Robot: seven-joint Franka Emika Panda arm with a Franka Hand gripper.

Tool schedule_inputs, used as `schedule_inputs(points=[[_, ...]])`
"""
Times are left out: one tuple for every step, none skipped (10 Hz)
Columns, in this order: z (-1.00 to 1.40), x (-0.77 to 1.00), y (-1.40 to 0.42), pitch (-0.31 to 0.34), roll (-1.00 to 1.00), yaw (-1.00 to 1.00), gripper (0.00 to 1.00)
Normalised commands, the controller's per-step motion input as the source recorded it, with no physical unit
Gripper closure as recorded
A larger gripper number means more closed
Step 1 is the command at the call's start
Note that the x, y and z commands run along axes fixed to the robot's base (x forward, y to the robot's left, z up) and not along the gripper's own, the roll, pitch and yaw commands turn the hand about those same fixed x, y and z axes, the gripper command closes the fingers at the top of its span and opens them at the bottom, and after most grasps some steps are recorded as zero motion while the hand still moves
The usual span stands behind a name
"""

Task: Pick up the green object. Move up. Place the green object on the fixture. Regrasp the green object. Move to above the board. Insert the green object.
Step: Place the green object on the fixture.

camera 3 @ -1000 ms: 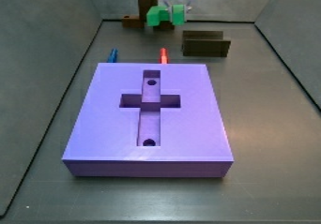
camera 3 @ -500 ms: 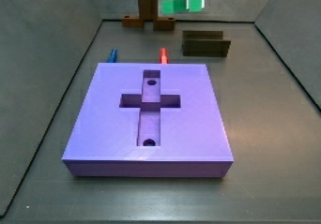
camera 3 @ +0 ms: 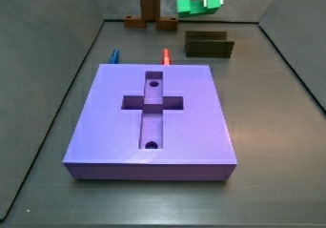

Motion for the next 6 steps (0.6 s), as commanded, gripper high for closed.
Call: schedule_inputs(points=[[0.16, 0.84, -0.21, 0.423, -0.72, 0.00, 1.00], [0.19, 0.85, -0.21, 0.357, -0.73, 0.00, 1.00], [0.15, 0.86, -0.18, 0.320, -0.72, 0.00, 1.00], [0.11, 0.88, -0.17, 0.317, -0.67, 0.00, 1.00], [0.07, 0.58, -0.03, 0.243, -0.39, 0.00, 1.00], [0.00, 0.00, 0.00, 0.000, -0.10, 0.00, 1.00]])
